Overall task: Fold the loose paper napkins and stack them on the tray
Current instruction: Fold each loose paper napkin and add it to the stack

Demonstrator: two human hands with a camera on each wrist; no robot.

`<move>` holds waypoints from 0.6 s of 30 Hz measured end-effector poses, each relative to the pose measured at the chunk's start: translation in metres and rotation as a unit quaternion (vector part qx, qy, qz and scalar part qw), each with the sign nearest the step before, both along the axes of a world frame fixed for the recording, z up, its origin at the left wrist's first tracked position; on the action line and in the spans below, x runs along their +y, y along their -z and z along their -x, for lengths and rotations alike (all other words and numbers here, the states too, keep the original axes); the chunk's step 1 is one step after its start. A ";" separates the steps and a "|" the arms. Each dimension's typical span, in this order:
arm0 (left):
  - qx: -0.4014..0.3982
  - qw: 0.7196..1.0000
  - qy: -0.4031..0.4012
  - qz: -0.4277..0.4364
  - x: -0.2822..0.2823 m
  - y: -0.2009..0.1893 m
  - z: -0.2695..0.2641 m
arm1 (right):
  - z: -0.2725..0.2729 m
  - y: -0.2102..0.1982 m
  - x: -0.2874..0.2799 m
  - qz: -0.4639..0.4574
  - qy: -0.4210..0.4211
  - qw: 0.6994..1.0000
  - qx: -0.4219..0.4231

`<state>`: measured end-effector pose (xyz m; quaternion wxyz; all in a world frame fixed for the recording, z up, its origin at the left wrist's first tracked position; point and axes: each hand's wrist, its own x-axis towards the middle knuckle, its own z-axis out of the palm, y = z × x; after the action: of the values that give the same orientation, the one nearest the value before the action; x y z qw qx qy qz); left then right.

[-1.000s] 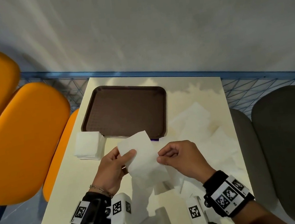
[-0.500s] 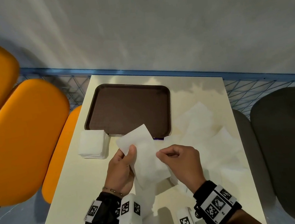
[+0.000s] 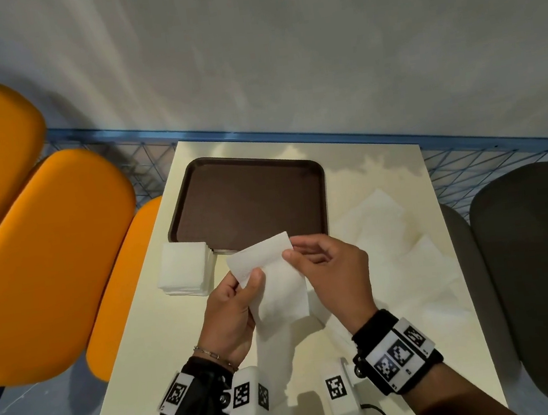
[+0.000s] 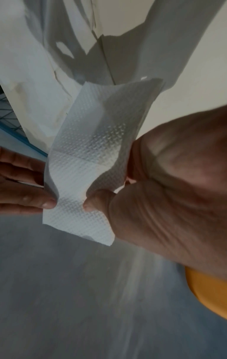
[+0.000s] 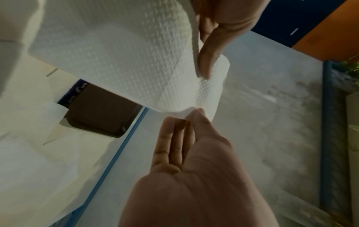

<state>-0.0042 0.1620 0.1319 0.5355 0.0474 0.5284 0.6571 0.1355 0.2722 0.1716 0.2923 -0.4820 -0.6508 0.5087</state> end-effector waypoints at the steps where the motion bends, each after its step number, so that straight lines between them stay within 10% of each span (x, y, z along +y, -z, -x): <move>1: -0.004 1.000 0.001 -0.002 -0.001 0.000 0.000 | 0.002 0.000 0.000 -0.013 0.006 1.000 -0.002; 18: -0.011 0.999 0.026 -0.018 -0.004 -0.002 0.009 | 0.011 0.010 -0.012 -0.120 0.018 0.993 0.014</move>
<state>-0.0127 0.1577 0.1338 0.5576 0.0634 0.5090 0.6527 0.1249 0.2603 0.1614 0.3663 -0.4478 -0.6939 0.4287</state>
